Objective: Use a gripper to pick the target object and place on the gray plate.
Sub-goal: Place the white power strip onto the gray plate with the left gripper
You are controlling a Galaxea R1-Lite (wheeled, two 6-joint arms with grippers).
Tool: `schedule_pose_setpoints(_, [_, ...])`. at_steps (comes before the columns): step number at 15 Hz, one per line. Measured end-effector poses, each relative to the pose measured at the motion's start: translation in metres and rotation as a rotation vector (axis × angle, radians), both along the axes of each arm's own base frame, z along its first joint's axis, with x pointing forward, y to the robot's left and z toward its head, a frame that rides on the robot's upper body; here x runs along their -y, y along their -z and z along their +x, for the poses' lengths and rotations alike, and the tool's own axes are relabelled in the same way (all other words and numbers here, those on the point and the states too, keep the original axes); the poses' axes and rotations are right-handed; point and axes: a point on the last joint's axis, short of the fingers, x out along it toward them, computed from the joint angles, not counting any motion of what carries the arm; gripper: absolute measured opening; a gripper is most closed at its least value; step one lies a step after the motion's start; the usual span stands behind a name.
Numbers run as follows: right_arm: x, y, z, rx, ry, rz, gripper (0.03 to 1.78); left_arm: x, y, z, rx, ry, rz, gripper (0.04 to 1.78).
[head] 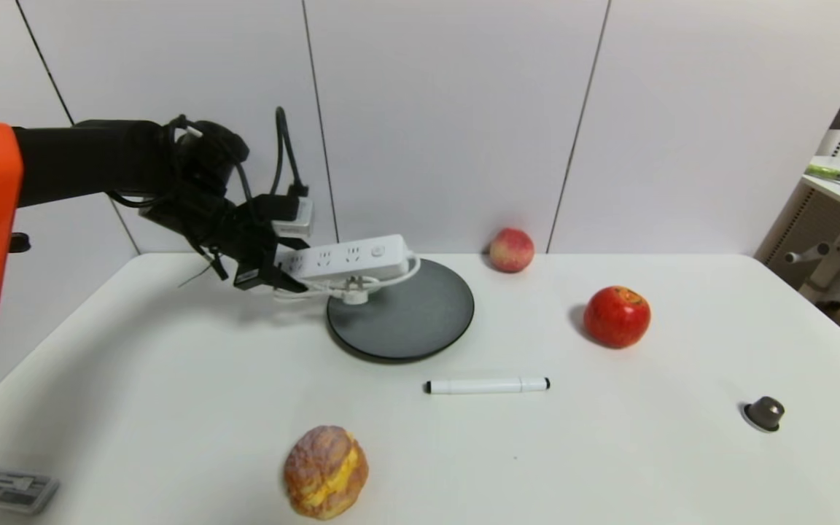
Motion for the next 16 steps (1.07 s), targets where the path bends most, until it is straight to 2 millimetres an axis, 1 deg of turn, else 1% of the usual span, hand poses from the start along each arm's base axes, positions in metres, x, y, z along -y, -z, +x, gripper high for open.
schedule_pose_setpoints(4, [0.0,0.0,0.0,0.0,0.0,0.0,1.71,0.029,0.016,0.014,0.029,0.033,-0.03,0.91])
schedule_pose_setpoints(7, [0.0,0.0,0.0,0.0,0.0,0.0,1.71,0.047,0.026,0.016,0.012,0.047,-0.035,0.91])
schedule_pose_setpoints(11, [0.0,0.0,0.0,0.0,0.0,0.0,1.71,0.058,0.031,0.016,0.005,0.057,-0.014,0.91])
schedule_pose_setpoints(16, [0.0,0.0,0.0,0.0,0.0,0.0,1.71,0.066,0.031,0.013,0.006,0.075,-0.012,0.91])
